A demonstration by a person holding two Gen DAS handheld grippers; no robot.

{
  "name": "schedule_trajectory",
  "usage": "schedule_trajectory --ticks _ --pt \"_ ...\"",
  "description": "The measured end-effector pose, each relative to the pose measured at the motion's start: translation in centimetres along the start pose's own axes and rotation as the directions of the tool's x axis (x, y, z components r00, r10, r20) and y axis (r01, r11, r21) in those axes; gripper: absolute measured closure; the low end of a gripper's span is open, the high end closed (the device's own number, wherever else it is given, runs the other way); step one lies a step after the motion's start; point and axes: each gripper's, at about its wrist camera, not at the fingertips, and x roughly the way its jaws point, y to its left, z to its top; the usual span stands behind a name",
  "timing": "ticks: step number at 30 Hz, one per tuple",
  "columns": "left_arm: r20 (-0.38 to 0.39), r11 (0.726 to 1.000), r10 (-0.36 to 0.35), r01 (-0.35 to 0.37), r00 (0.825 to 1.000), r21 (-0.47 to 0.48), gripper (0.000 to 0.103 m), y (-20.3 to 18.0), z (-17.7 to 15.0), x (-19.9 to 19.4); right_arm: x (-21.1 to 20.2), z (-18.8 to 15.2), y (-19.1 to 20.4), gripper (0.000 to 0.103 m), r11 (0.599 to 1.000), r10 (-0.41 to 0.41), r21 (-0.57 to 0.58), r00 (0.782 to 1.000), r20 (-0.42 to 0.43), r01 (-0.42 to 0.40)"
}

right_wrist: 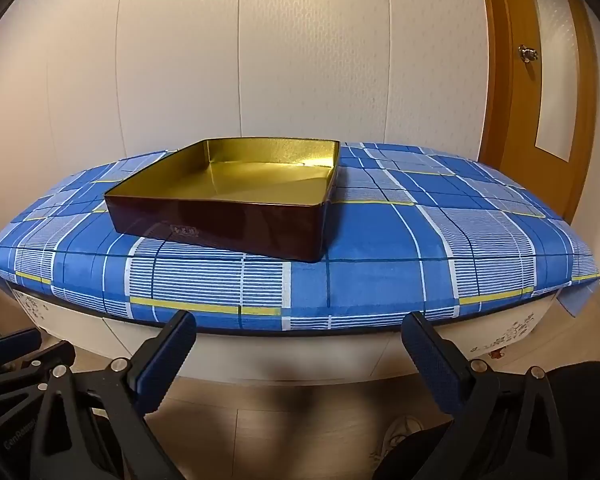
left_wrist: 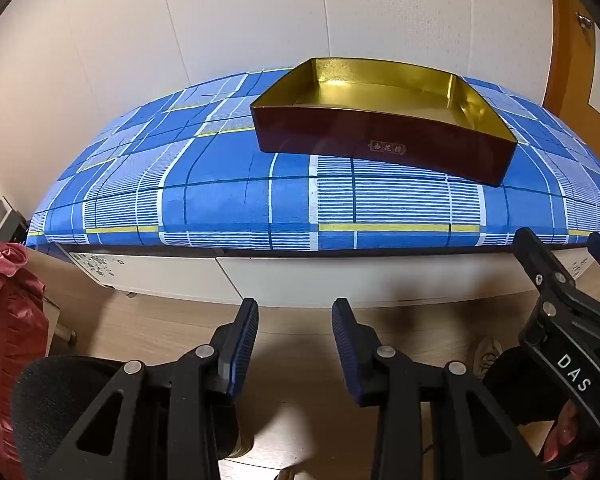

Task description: Organize soft objects

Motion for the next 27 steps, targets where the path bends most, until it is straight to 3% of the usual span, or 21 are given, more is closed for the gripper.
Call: schedule_trajectory --ticks 27 --pt "-0.003 1.000 0.004 -0.004 1.000 0.003 0.065 -0.01 0.02 0.10 0.24 -0.21 0.24 0.000 1.000 -0.001 0.000 1.000 -0.009 0.001"
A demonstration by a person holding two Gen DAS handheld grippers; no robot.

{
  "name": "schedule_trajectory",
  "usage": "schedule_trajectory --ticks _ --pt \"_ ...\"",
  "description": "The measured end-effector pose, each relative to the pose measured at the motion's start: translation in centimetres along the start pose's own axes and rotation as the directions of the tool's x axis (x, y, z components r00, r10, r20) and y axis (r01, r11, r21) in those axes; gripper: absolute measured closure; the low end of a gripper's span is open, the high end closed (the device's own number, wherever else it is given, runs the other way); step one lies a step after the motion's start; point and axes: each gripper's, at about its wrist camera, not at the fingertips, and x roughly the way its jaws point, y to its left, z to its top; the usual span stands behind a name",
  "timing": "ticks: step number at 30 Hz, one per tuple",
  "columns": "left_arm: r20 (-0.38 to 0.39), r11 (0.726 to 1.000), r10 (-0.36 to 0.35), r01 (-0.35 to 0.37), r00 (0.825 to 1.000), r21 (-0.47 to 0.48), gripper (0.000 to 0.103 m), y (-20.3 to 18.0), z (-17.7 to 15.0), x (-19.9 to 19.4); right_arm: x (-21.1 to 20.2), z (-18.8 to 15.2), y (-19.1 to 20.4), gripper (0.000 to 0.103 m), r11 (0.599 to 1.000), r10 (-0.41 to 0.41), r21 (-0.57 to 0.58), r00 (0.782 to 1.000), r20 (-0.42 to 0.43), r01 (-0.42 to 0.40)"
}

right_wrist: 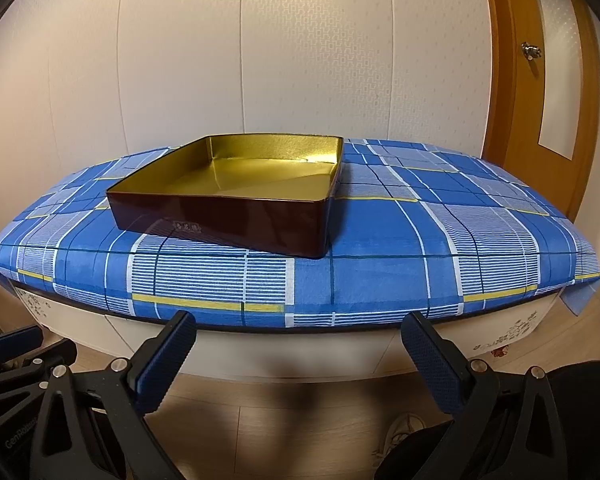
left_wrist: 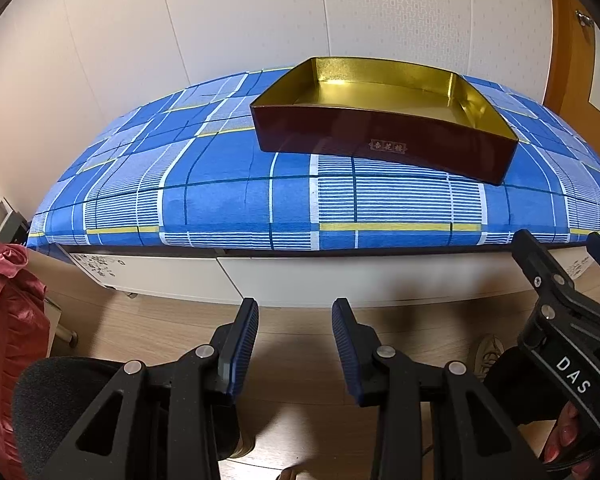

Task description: Organize soft objects

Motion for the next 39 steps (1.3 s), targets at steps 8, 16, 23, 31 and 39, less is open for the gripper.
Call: schedule_trajectory --ticks 8,16,23,31,39 --pt "-0.002 1.000 -0.001 0.001 1.000 0.001 0.065 0.0 0.0 0.1 0.0 0.0 0.1 0.000 1.000 0.001 0.000 1.000 0.017 -0.001" --pt "-0.009 1.000 -0.002 0.002 1.000 0.000 0.065 0.1 0.0 0.3 0.0 -0.1 0.1 0.000 1.000 0.000 -0.005 1.000 -0.006 0.000" --pt "-0.027 1.000 -0.009 0.009 1.000 -0.011 0.065 0.3 -0.1 0.6 0.4 -0.2 0.1 0.000 1.000 0.018 -0.011 0.999 -0.029 -0.018" --pt "-0.044 1.000 -0.013 0.013 0.999 -0.018 0.065 0.5 -0.1 1.0 1.1 -0.3 0.0 0.000 1.000 0.031 -0.002 0.997 -0.068 -0.031" --pt "-0.089 0.998 -0.047 0.043 0.995 -0.051 0.065 1.1 -0.2 1.9 2.6 -1.1 0.8 0.000 0.990 0.098 -0.090 0.984 -0.152 -0.113"
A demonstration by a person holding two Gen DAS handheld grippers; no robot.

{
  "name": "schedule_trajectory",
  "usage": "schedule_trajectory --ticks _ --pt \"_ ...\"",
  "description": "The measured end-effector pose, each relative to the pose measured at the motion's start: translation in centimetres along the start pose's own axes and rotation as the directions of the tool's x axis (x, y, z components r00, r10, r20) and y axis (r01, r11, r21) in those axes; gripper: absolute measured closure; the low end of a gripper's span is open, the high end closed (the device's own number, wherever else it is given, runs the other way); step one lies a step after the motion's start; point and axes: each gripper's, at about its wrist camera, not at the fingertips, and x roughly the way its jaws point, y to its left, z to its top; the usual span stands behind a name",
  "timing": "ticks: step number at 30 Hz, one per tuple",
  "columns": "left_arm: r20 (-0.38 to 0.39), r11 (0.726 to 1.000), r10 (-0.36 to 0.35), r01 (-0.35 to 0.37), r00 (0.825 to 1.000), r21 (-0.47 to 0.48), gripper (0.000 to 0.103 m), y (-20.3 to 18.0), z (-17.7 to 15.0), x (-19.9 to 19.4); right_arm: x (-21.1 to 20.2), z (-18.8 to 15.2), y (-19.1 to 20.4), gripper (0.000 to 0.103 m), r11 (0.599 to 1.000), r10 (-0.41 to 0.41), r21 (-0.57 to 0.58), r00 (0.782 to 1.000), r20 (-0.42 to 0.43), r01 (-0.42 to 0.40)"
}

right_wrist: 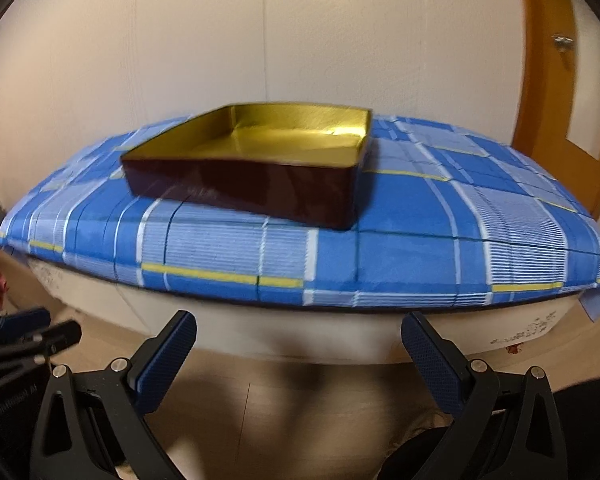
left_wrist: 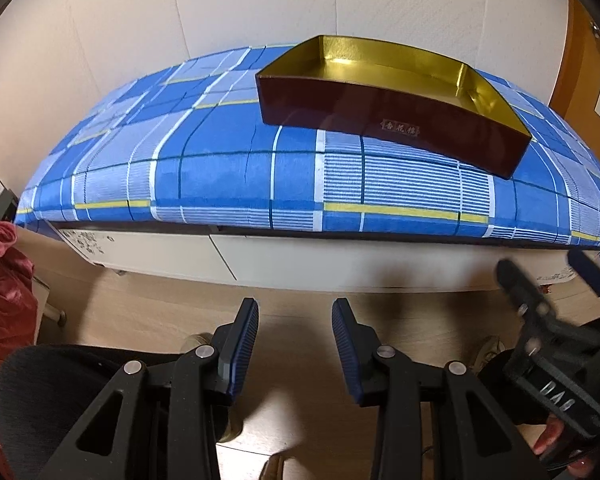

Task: Organize soft objects
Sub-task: 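Lower both tools toward the drawer under the cabinet top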

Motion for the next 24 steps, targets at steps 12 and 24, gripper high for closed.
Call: schedule_trajectory --ticks 12,24 --pt "-0.141 0.941 -0.301 0.270 0.943 -0.206 0.065 3.8 -1.6 4.1 5.8 -3.6 2.7 0.000 0.949 0.001 -0.305 0.968 -0.249 -0.079" --pt "-0.211 0.937 -0.306 0.254 0.928 -0.241 0.065 4.7 -2.7 6.1 13.5 -6.5 3.1 0.000 0.765 -0.220 -0.642 0.912 -0.346 -0.060"
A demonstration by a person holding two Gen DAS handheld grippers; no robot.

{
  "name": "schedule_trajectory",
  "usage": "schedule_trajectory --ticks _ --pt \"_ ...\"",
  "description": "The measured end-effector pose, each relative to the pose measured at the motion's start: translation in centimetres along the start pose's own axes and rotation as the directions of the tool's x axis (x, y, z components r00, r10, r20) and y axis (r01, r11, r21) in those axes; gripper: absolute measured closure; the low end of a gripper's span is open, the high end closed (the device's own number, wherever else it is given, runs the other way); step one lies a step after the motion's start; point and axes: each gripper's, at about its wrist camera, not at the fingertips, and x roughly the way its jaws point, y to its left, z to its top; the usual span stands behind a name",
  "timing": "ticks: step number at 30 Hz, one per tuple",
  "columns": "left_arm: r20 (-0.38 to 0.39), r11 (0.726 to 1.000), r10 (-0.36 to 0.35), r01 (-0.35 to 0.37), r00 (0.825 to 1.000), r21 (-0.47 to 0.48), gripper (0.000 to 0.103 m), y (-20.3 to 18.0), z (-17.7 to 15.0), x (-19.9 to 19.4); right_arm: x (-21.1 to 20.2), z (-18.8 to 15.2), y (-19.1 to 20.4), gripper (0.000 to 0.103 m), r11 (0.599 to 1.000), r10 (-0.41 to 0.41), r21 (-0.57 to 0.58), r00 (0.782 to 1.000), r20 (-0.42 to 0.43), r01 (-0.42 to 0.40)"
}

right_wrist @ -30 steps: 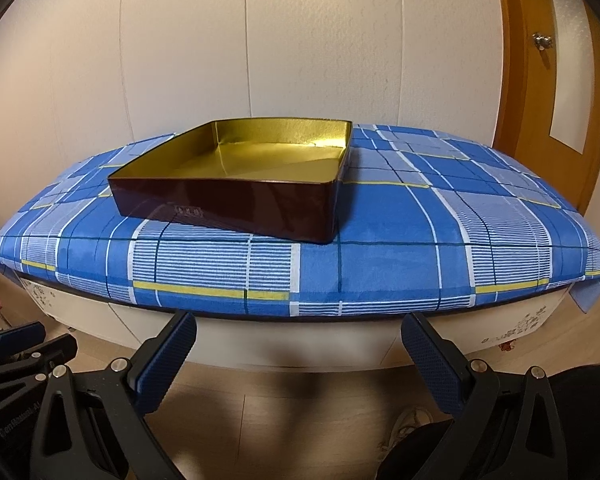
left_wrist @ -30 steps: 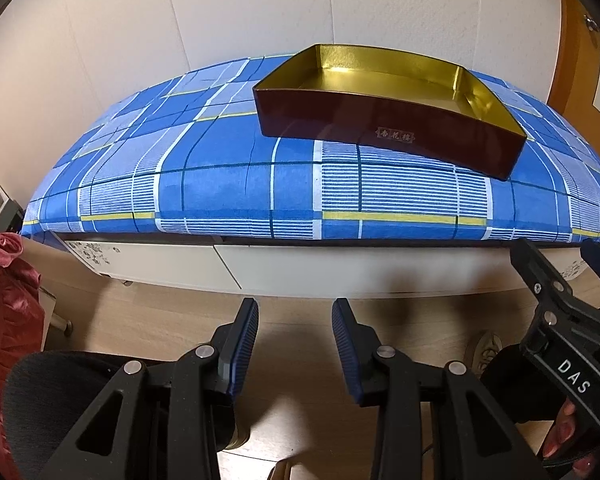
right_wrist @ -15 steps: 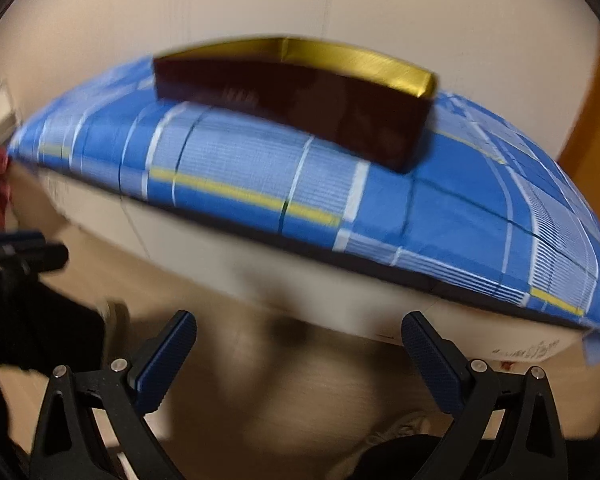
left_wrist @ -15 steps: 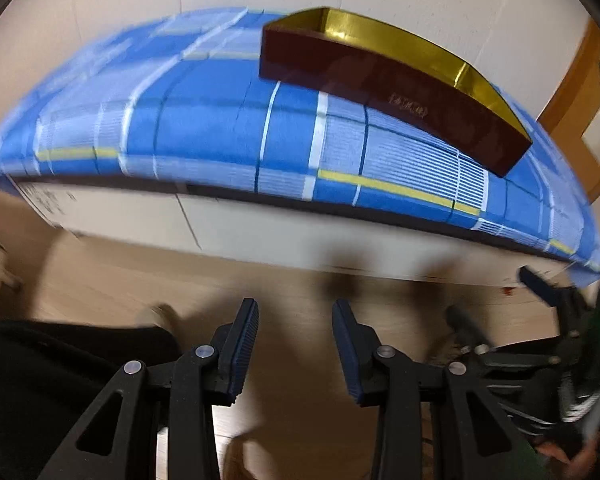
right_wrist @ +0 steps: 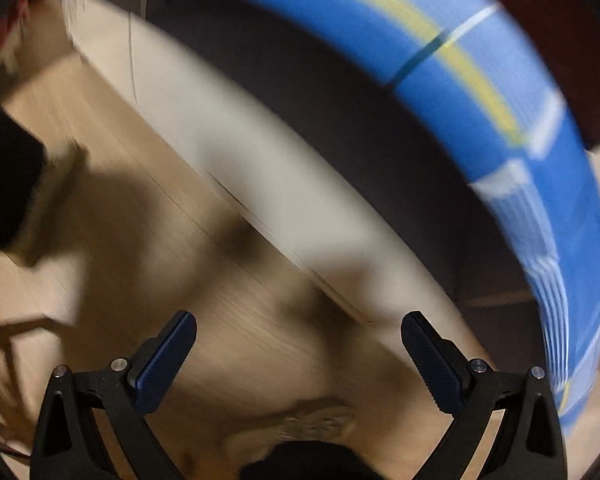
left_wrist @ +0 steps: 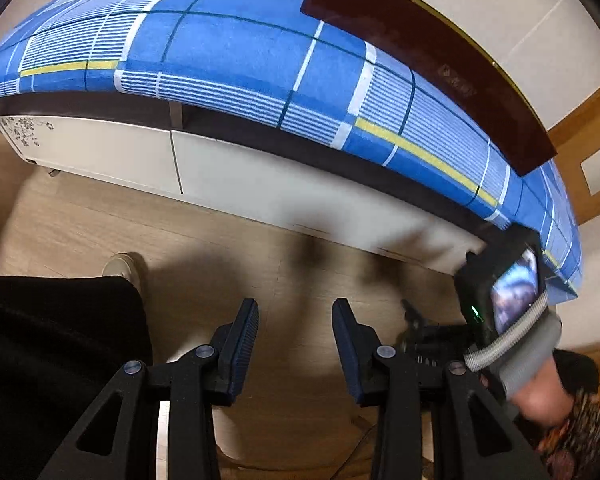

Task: Organize soft objects
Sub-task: 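Lower both tools toward the drawer under the cabinet top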

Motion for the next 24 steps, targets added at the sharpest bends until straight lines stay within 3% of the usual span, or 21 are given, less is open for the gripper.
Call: schedule_trajectory --ticks 2,9,14,17,24 --pt "-0.013 1.000 -0.008 0.008 1.000 -0.003 0.065 0.1 0.0 0.6 1.0 0.1 -0.6 0.000 0.997 -0.062 -0.044 0.998 0.004 0.062" --pt "-0.036 1.000 -0.017 0.017 0.999 -0.003 0.065 0.4 -0.1 1.5 4.3 0.9 -2.4 0.000 0.972 -0.154 -0.183 0.988 -0.004 0.151" --pt "-0.056 1.000 0.002 -0.001 0.998 0.010 0.065 -0.1 -0.1 2.0 6.1 1.4 -3.1 0.000 0.961 -0.149 -0.239 0.989 -0.021 0.140" --pt "-0.049 1.000 0.014 -0.013 0.999 0.027 0.065 -0.5 -0.2 1.8 8.2 1.8 -3.2 0.000 0.969 -0.106 -0.232 0.992 -0.065 0.088" --pt "-0.058 0.999 0.017 -0.014 0.998 0.043 0.065 -0.8 -0.2 1.9 9.2 1.6 -1.5 0.000 0.959 -0.151 -0.249 0.987 -0.056 0.132"
